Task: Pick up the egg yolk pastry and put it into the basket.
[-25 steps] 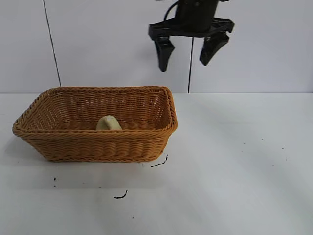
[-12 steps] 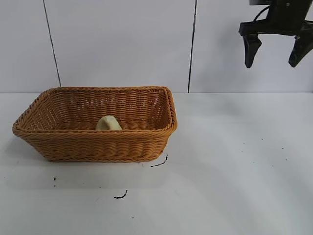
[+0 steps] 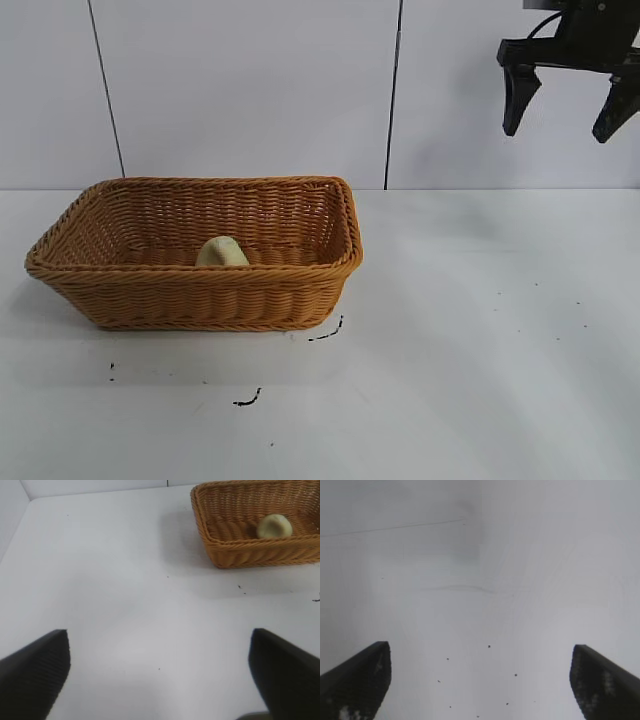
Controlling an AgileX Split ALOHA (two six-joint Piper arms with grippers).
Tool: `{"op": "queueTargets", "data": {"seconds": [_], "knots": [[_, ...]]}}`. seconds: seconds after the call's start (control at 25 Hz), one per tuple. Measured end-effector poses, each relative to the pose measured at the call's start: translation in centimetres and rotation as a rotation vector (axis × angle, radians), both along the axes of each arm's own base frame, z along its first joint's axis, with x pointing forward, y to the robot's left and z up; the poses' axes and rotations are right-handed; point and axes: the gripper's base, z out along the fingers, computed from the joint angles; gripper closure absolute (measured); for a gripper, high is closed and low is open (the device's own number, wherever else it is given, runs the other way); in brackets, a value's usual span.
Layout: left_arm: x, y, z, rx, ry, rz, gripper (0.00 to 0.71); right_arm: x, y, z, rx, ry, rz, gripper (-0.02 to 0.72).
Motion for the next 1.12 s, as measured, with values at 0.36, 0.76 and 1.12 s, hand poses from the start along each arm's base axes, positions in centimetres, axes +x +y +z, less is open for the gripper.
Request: {"op": "queueTargets", "data": {"seconds": [0.36,0.76,1.12], "knots": [[0.0,0.0,0.0,0.0,0.0,0.0,0.014,-6.3,-0.1,3.6,-0.001,0.021,0.006,0.008],[0.0,0.0,0.0,0.0,0.0,0.0,0.014,-19.5,-0.3,5.4,-0.002,0.07,0.011,0.008],[0.0,0.0,0.0,0.0,0.0,0.0,0.014,-31.5,-0.6,2.4,-0.001,-0.007,0.006,0.008]]}}
